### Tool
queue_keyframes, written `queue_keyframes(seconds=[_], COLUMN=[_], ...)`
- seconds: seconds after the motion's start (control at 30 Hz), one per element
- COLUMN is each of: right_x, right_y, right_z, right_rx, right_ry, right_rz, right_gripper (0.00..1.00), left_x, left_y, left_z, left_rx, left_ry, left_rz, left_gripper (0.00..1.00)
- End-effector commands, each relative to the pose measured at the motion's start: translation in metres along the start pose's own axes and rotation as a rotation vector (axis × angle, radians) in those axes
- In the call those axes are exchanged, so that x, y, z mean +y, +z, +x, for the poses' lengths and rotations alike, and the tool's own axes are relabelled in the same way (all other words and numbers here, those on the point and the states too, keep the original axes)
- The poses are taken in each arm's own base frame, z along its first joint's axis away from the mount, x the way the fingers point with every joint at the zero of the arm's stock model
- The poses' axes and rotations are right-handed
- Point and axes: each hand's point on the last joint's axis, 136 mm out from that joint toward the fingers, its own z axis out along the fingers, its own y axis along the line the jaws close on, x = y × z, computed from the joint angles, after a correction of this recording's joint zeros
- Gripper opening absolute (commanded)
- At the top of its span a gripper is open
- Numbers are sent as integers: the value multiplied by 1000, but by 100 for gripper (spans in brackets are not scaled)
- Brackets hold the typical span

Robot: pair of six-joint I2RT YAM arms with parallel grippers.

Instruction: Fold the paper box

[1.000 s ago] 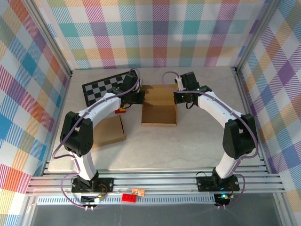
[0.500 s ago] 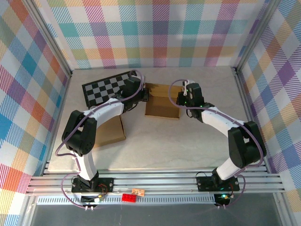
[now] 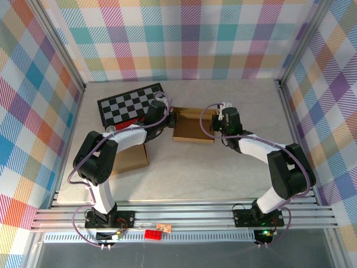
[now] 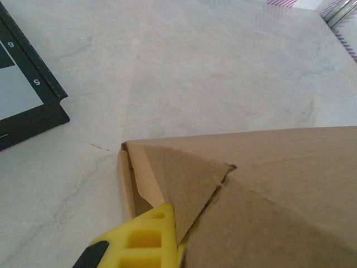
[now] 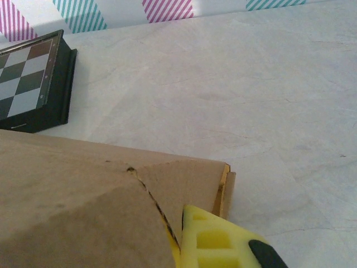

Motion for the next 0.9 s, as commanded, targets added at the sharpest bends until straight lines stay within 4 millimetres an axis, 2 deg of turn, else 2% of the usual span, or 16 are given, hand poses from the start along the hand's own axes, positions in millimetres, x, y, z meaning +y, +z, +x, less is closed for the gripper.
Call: queue_keyframes(seconds=[0.0, 0.17, 0.33, 0.6, 0.7, 0.8, 0.87], right_x=[21, 20, 10, 10, 9, 4, 5], right_y=[-9, -14, -20, -34, -40, -49, -58], right_z=[-14, -6, 7, 8, 11, 13, 12], right_rx=[-60, -24, 9, 80, 103, 133, 153], right_ry=[-23, -16, 10, 40, 66, 100, 119], right_rz=[-95, -99, -53, -45, -35, -2, -1], right_gripper=[4, 7, 11, 20, 30, 49, 54], left_x=[-25, -31, -36, -27, -24, -22, -23], left_y=[-9, -11, -15, -24, -24, -23, -22], left_z=[8, 18, 29, 34, 36, 37, 36], left_rx=[0, -2, -4, -5, 2, 7, 6], left_ry=[25, 36, 63, 129, 145, 154, 161], left_rz=[74, 70, 45, -31, -50, -65, -68], left_gripper=[5, 6, 5, 4, 3, 3, 3])
